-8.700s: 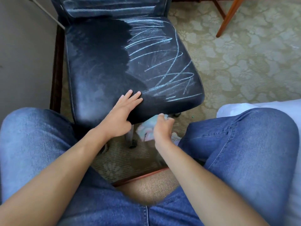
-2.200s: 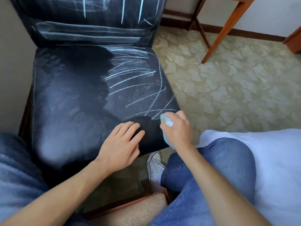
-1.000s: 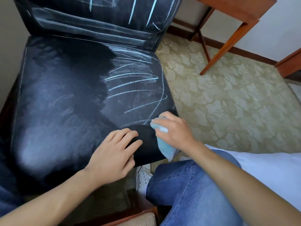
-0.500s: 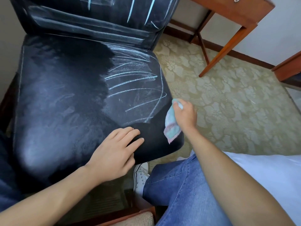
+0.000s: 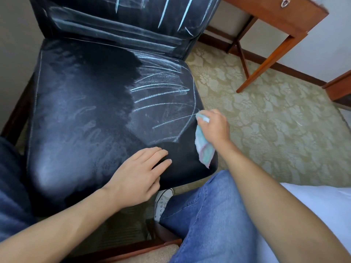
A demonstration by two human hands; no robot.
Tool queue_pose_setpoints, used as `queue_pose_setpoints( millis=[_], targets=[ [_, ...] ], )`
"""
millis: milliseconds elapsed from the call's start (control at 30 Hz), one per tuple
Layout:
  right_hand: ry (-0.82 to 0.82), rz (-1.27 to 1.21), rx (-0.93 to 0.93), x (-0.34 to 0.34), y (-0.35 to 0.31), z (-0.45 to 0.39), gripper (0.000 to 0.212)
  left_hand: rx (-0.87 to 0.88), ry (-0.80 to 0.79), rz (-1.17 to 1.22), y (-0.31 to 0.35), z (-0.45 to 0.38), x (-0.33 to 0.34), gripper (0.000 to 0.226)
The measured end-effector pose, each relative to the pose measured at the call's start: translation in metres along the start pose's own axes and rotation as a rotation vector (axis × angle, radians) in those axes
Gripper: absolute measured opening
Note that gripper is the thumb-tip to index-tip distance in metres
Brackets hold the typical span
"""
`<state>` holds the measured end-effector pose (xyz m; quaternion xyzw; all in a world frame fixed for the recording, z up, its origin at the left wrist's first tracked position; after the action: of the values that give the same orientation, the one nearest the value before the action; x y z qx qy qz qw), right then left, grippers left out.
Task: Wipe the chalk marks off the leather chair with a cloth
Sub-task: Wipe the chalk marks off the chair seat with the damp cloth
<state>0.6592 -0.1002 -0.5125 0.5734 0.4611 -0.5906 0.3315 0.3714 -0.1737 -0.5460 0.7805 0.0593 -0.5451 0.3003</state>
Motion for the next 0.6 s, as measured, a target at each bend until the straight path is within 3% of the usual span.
queue_pose_setpoints(
  millis=[67, 167, 233, 267, 333, 400, 433, 500, 600],
  targets=[
    [0.002, -0.031, -0.097, -0.001, -0.017, 0.026, 0.022, 0.004, -0.003, 0.005, -0.001, -0.001, -0.002, 0.054],
    [-0.068, -0.084, -0.455, -0.006, -0.035, 0.085, 0.018, 0.009, -0.017, -0.027, -0.002, -0.001, -0.005, 0.055],
    [-0.086, -0.035, -0.573, -0.010, -0.031, 0.082, 0.016, 0.002, -0.030, -0.048, -0.002, 0.000, -0.005, 0.056],
    [-0.062, 0.027, -0.536, -0.008, -0.025, 0.066, 0.016, -0.010, -0.038, -0.057, -0.001, 0.000, -0.006, 0.056],
    [0.008, 0.138, -0.294, -0.006, -0.012, 0.028, 0.018, -0.045, -0.050, -0.082, -0.001, 0.000, -0.008, 0.056],
    [0.050, 0.077, 0.004, -0.006, -0.003, 0.004, 0.020, -0.089, -0.071, -0.097, -0.001, 0.000, -0.010, 0.058],
    [0.063, 0.046, 0.065, -0.004, -0.008, 0.005, 0.020, -0.110, -0.082, -0.102, -0.002, 0.001, -0.012, 0.060],
    [0.046, 0.025, -0.019, -0.001, -0.034, 0.030, 0.018, -0.139, -0.099, -0.105, -0.004, 0.000, -0.016, 0.063],
    [-0.084, -0.027, -0.333, -0.002, -0.070, 0.089, 0.019, -0.161, -0.119, -0.102, -0.006, 0.001, -0.021, 0.063]
  ],
)
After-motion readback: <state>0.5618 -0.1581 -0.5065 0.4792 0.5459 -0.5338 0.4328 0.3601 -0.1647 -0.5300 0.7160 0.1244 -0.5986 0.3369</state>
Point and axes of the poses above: each hand's wrist, its own z-axis away from the middle knuckle, its own x-axis out of the palm, y = z × x, the point moved 2 cm from there along -z, towards the middle knuckle, and after that the axes turned 8 degrees about z, right-handed, at the moved point
